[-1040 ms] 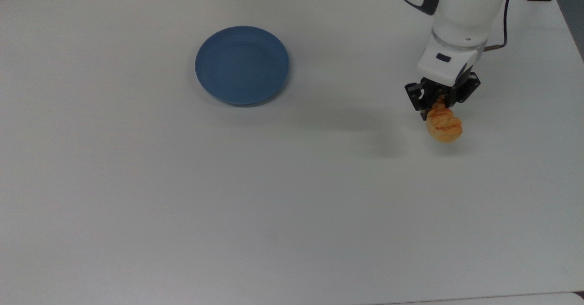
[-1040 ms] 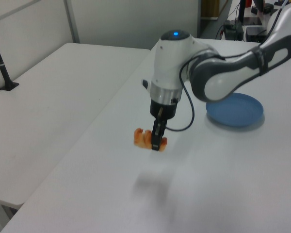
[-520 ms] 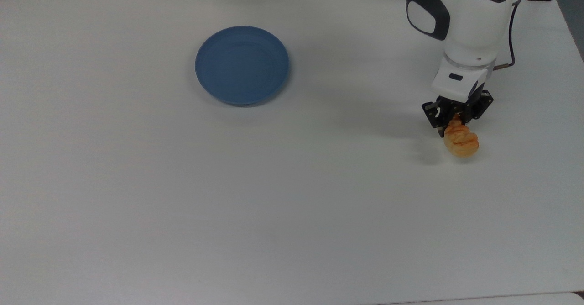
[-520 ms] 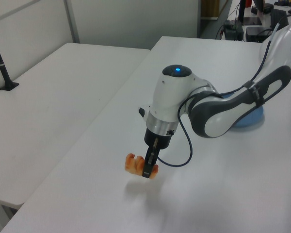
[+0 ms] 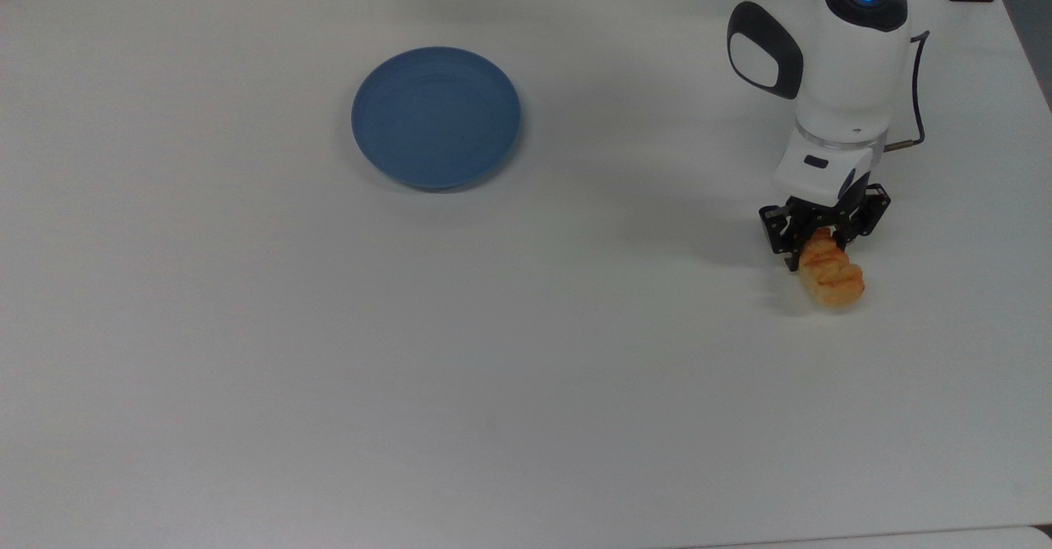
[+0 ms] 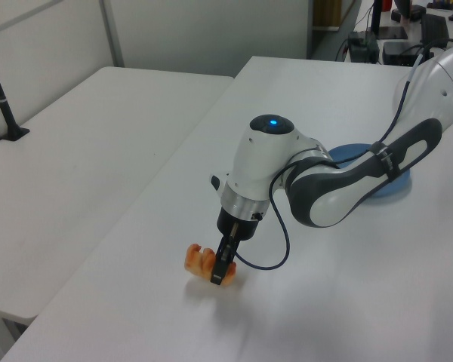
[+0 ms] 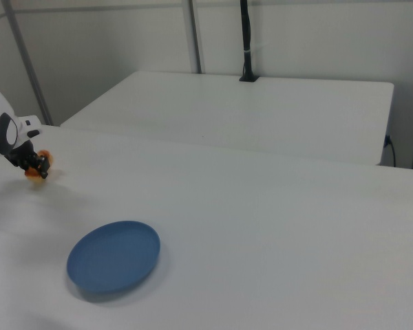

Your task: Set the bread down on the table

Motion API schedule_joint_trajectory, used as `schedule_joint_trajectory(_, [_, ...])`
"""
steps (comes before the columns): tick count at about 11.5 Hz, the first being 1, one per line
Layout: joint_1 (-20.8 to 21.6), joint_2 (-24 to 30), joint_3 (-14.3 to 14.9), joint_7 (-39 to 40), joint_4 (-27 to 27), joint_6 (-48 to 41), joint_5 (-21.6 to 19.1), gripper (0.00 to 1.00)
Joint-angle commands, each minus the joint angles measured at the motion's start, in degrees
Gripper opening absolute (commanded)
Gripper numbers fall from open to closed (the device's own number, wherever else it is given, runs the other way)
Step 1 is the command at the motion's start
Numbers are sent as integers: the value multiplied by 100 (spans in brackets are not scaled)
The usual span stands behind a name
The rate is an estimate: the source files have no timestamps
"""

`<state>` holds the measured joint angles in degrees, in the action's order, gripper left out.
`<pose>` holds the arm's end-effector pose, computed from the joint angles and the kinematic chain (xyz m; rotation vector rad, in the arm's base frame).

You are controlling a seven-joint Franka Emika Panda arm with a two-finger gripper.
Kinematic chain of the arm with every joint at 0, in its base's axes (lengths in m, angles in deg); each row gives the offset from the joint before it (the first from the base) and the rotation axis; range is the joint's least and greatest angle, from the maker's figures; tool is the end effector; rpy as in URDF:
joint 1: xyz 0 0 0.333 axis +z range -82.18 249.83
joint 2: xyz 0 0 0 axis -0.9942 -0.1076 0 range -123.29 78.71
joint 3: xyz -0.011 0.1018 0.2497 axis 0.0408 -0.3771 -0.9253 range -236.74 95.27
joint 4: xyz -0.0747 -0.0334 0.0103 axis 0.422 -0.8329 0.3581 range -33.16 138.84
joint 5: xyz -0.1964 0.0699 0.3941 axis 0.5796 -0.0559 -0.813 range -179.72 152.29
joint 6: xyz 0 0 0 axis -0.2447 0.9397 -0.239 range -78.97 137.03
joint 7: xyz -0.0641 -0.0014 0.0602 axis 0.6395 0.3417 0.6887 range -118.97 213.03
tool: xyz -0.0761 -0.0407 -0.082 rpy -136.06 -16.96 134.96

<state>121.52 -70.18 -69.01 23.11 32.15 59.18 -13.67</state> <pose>0.6489 0.4784 0.2442 -2.9313 -0.3308 -0.4656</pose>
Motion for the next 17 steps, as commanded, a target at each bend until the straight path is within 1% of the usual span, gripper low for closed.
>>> schedule_joint_trajectory(1, [107,-133,100,-122,-111,154,240,68])
schedule_joint_trajectory(3, [124,-151,100,-139,-111,163,251,70])
schedule_joint_trajectory(4, [124,-142,100,-148,-111,146,251,76])
schedule_joint_trajectory(6, [98,41,100,-139,-58,32,251,83])
schedule_joint_trajectory(7, [89,243,100,-131,73,-212,216,90])
schedule_joint_trajectory(8, [72,506,100,-122,161,-476,181,100])
schedule_joint_trajectory(9, [37,804,100,-122,301,-670,172,100])
schedule_joint_trajectory(11, [-226,1419,82,-104,635,-1344,137,100])
schedule_joint_trajectory(15, [-894,2536,56,-95,663,-3199,-206,100])
schedule_joint_trajectory(17, [-1210,3011,73,-121,707,-3789,-206,100])
